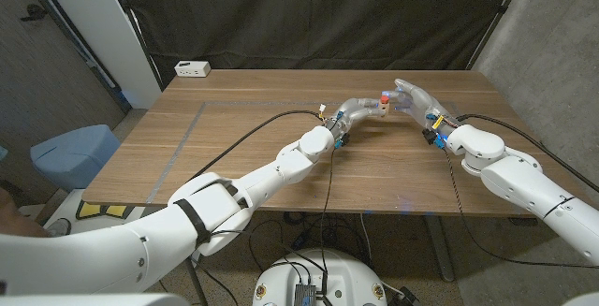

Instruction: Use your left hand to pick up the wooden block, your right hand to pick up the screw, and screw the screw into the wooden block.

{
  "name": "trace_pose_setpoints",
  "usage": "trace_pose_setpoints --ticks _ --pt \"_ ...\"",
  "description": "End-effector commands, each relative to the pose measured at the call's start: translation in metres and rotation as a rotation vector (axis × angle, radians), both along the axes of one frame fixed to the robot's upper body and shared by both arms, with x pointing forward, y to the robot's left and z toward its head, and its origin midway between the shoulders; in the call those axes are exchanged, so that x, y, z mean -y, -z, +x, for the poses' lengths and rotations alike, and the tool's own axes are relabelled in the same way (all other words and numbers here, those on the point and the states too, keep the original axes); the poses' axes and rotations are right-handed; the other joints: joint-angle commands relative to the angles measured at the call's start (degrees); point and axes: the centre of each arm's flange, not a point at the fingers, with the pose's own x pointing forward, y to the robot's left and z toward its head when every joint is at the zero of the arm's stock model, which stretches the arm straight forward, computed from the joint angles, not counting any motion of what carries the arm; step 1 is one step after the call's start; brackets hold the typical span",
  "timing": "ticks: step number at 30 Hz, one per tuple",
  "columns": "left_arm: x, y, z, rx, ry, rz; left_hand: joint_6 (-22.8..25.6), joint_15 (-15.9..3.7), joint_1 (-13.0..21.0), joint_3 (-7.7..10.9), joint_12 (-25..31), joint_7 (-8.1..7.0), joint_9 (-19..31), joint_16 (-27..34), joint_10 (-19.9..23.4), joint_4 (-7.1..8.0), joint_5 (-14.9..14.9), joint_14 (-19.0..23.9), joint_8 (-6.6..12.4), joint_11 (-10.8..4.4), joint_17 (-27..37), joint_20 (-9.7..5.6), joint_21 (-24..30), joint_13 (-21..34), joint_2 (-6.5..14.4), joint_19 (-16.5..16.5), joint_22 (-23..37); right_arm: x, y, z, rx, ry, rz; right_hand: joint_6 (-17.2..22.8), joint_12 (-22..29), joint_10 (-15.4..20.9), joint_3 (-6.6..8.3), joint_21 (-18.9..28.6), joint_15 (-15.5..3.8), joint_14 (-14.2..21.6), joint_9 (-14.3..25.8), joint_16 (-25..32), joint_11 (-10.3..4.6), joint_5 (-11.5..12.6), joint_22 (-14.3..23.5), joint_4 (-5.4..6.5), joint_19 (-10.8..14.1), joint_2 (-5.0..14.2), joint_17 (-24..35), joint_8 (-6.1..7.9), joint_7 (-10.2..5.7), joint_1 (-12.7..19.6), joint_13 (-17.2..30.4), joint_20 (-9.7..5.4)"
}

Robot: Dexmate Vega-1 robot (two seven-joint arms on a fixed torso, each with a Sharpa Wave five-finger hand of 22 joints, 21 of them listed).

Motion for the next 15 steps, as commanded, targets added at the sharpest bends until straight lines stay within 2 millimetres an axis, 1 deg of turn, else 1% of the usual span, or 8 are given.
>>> trace_pose_setpoints --ticks 1,10,15 --pt "-0.0010 0.0008 -0.0003 -0.001 -0.002 -0.002 1.2 -2.60 -0.1 1.96 0.4 0.19 0.2 0.2 0.6 1.53 0.3 0.5 0.28 0.13 0.1 -0.37 0.1 0.3 0.6 0.1 0.2 0.0022 0.0028 -0.0035 0.000 0.017 0.005 0.8 0.5 0.6 0.52 0.6 0.02 -2.8 0.1 0.5 -0.21 0.2 0.2 -0.10 0.5 0.48 0.0 0.47 0.32 0.3 0.1 0.37" --pt "-0.0015 0.0012 0.0005 -0.004 -0.005 -0.007 1.1 -2.48 -0.1 1.99 0.4 0.26 0.2 0.3 0.5 1.59 0.3 0.4 0.22 0.13 0.2 -0.29 0.1 0.3 0.7 0.1 0.2 0.0024 0.0026 -0.0040 -0.001 0.022 0.015 1.5 0.6 1.2 0.65 0.7 -0.01 -2.3 0.1 0.6 -0.20 0.2 0.2 -0.17 0.8 0.53 0.0 0.60 0.41 0.4 0.1 0.33" --pt "-0.0014 0.0010 0.0017 -0.006 -0.007 -0.007 1.1 -2.53 -0.1 1.97 0.4 0.20 0.2 0.3 0.5 1.56 0.3 0.5 0.24 0.13 0.2 -0.36 0.1 0.3 0.7 0.1 0.2 0.0024 0.0016 -0.0046 0.003 0.019 0.012 2.0 0.7 1.7 0.73 0.7 -0.04 -2.1 0.1 0.7 -0.66 0.2 0.2 -0.22 1.0 0.55 0.0 0.67 0.55 0.5 0.1 0.34"
